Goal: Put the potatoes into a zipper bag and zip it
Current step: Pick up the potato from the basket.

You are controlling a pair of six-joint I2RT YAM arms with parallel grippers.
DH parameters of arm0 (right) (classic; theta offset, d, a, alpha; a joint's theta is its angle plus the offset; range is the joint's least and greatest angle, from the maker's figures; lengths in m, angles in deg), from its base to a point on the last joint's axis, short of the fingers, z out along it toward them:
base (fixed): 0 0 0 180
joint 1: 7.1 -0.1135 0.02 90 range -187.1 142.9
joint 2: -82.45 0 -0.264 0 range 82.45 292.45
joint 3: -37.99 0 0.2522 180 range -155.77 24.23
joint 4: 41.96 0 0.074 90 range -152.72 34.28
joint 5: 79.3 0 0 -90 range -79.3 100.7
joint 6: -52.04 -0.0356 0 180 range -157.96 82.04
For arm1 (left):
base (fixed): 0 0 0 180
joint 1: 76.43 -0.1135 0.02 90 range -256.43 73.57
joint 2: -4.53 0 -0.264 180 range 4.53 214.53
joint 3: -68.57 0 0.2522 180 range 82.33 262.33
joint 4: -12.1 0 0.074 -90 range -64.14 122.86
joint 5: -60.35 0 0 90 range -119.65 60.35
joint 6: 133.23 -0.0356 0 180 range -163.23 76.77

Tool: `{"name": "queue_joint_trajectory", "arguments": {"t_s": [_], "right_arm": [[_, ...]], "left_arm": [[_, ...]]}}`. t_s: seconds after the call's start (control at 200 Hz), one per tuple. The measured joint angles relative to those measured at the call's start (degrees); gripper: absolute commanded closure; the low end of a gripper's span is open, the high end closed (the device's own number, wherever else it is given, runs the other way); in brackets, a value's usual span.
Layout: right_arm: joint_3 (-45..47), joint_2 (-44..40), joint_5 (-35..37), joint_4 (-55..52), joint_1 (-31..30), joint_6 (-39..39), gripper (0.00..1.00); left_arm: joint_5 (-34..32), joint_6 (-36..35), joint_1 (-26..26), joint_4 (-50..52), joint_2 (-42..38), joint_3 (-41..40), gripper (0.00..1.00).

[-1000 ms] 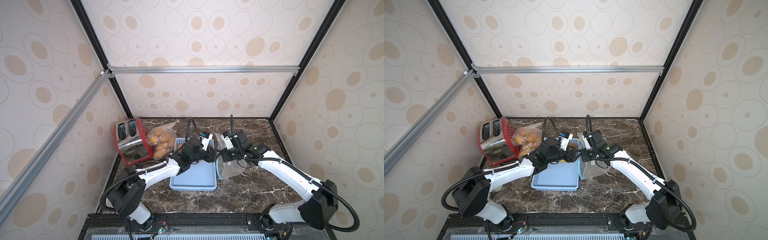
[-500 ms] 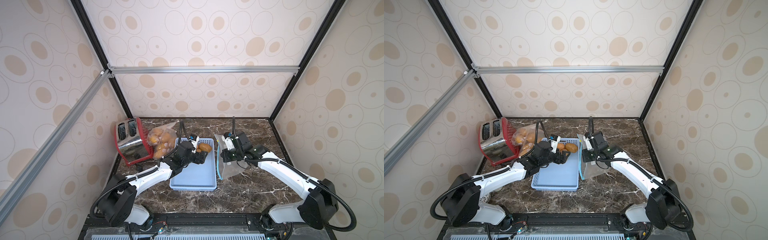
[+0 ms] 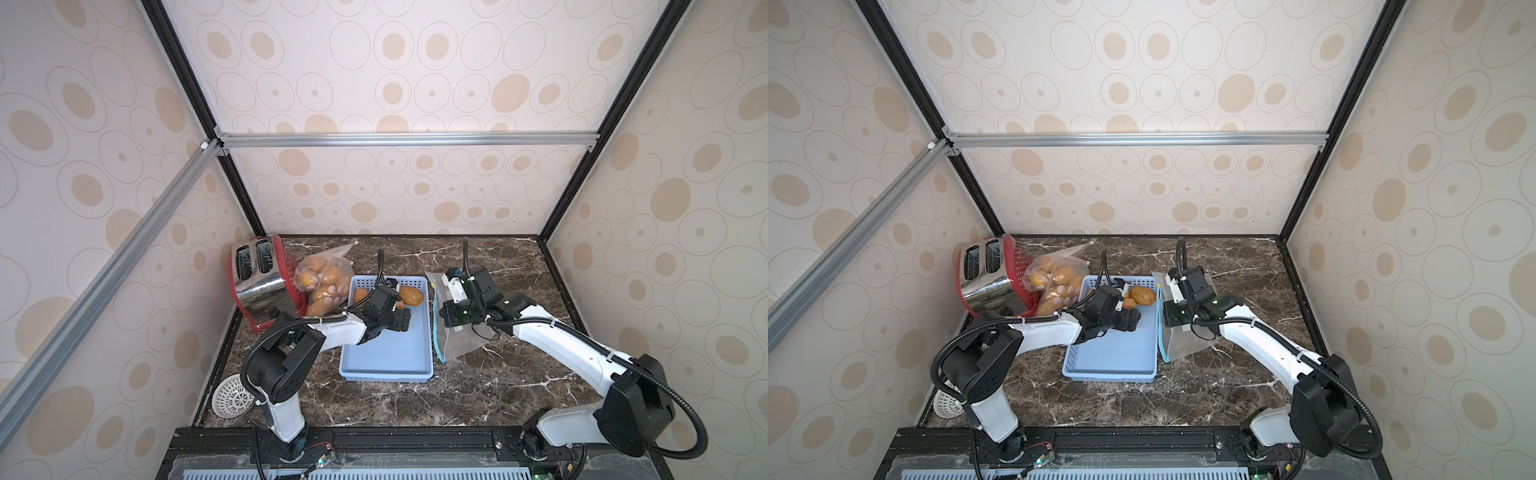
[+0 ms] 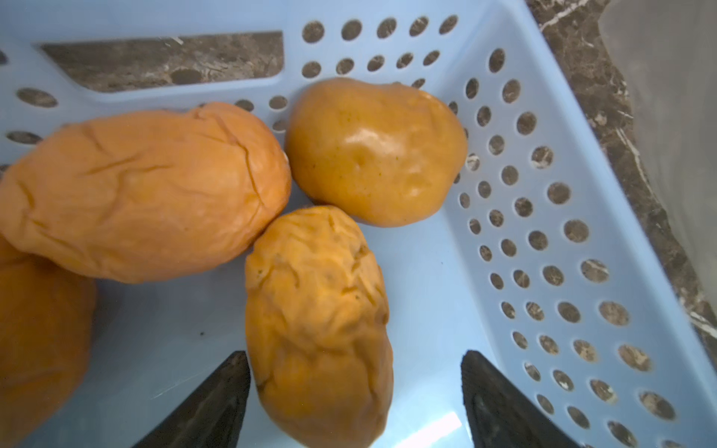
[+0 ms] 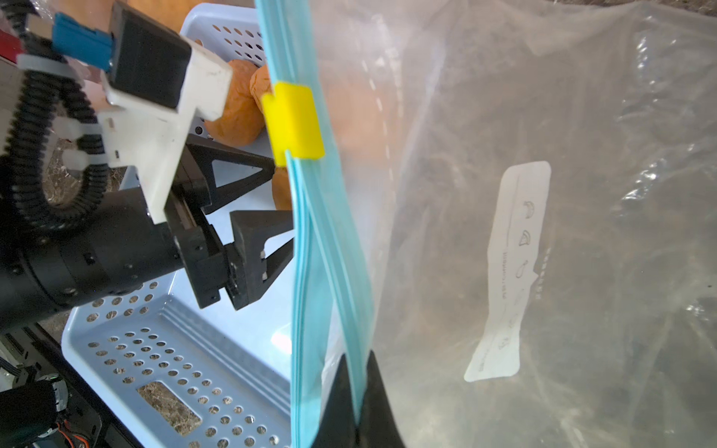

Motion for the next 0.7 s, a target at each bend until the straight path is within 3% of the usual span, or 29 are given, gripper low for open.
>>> {"name": "queue_joint_trajectory", "arguments": {"t_s": [0.15,0.415,0.7], "right_arm": [[0.00,0.31,0.00,0.02,0.00,0.00,1.00],[0.00,1.01,0.20,0.00,0.00,0.00,1.00],[0.00,1.05,0.24,-0.02,0.00,0.02,1.00]], "left_arm": [[-2.12,0.00,0.00,0.20,2.45,2.56,0.22],[-2.47,0.11,0.00,0.50,5.53,4.39,0.45],[-1.66,0.39,0.00,0.59,4.55,3.67,0.53]]}}
